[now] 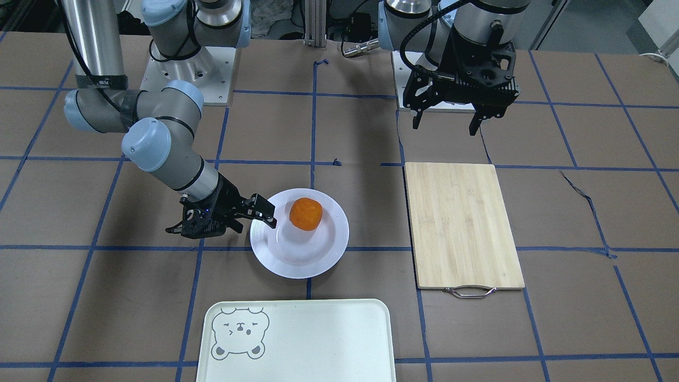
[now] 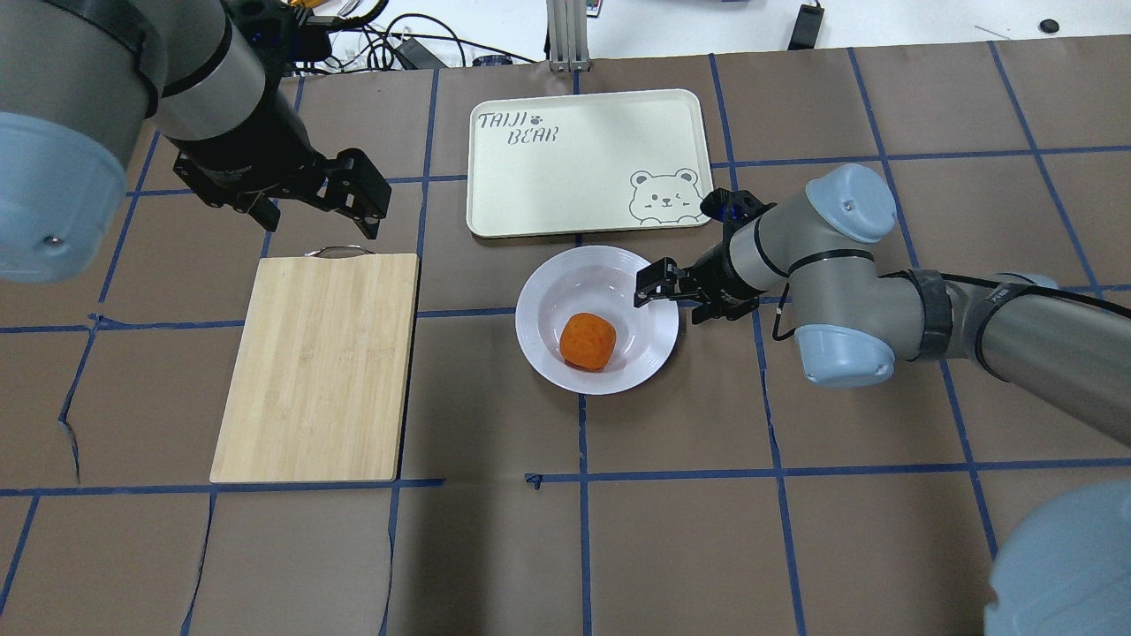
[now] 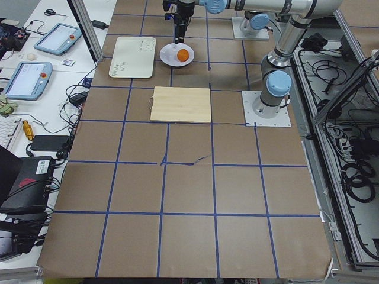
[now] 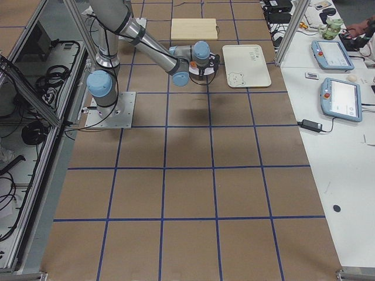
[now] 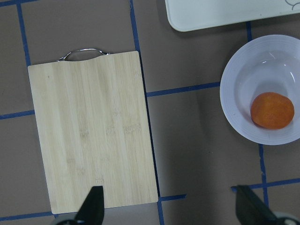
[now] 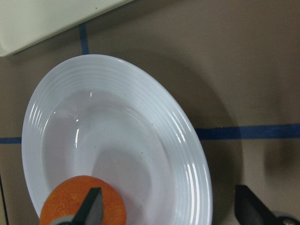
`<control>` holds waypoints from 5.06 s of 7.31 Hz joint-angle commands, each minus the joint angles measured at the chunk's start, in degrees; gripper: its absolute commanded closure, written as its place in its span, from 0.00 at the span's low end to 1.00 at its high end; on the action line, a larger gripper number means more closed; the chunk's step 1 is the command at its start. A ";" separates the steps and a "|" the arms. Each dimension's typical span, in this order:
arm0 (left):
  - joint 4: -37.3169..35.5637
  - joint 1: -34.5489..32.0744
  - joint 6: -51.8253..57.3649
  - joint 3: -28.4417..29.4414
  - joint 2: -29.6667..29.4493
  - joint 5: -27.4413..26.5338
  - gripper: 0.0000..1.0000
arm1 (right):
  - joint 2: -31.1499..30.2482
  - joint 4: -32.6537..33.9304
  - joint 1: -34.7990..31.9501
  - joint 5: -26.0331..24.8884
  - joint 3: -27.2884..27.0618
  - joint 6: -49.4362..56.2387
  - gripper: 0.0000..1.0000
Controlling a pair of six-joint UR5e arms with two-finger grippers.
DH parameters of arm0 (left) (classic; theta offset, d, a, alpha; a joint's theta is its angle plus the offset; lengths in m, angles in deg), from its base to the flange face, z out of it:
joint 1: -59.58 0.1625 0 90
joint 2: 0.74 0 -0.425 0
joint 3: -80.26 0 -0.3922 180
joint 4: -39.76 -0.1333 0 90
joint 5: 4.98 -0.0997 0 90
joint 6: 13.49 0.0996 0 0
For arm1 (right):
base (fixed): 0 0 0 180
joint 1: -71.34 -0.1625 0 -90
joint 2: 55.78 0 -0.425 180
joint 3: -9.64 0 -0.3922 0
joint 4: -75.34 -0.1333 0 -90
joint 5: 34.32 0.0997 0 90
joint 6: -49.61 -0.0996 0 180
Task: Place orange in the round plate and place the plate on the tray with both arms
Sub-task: 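Grip the white plate rim nearest the right gripper, then lift the plate with the right gripper and set it on the bear tray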
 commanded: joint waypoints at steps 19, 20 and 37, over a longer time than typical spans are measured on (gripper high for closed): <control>-0.94 0.10 -4.30 -0.53 0.53 -0.11 0.00 | 2.51 -0.48 -2.05 -0.26 2.43 -8.51 0.94; -0.85 0.18 -4.30 -0.53 0.53 -0.11 0.00 | 2.51 -0.92 -2.05 -0.35 4.18 -9.83 0.94; -0.94 0.27 -4.30 -0.44 0.53 -0.03 0.00 | 24.84 -8.22 -0.04 2.38 41.46 -21.19 0.57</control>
